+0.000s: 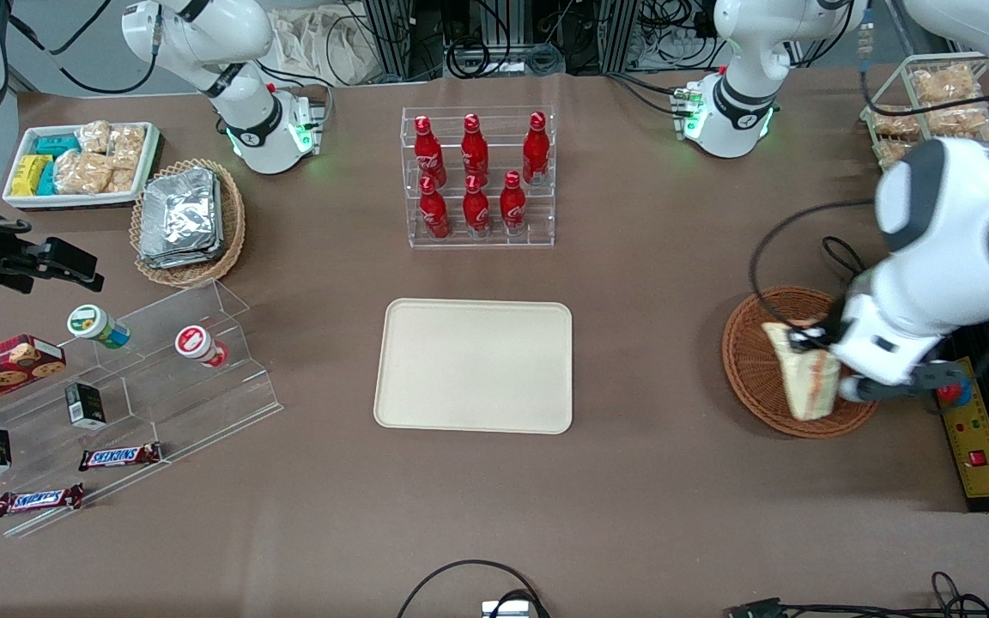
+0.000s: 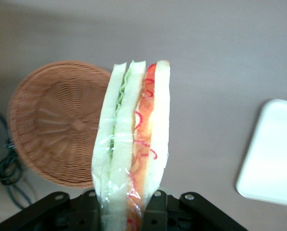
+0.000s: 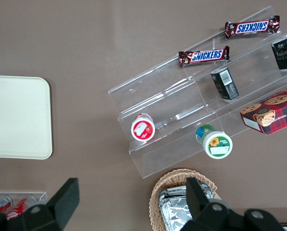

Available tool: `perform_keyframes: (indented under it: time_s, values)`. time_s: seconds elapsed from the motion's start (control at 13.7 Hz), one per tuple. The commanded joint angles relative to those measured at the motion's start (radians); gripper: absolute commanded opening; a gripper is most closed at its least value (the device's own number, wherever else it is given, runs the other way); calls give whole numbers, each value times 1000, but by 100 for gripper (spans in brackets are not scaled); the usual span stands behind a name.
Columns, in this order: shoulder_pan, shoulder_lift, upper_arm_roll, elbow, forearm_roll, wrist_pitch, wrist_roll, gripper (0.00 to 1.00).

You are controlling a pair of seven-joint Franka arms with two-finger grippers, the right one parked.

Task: Place sandwich from basket to tray
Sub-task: 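Carry the sandwich over the cream tray with the left gripper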

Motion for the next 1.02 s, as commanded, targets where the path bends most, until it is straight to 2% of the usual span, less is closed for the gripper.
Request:
perform_keyframes:
  time_s: [0.0, 0.36, 0.95]
  values:
    - [-138, 69, 10, 104, 5, -38, 6, 0]
    - [-308, 274, 10, 229, 4, -1, -84, 0]
    - [-452, 509, 10, 229, 4, 371, -277, 0]
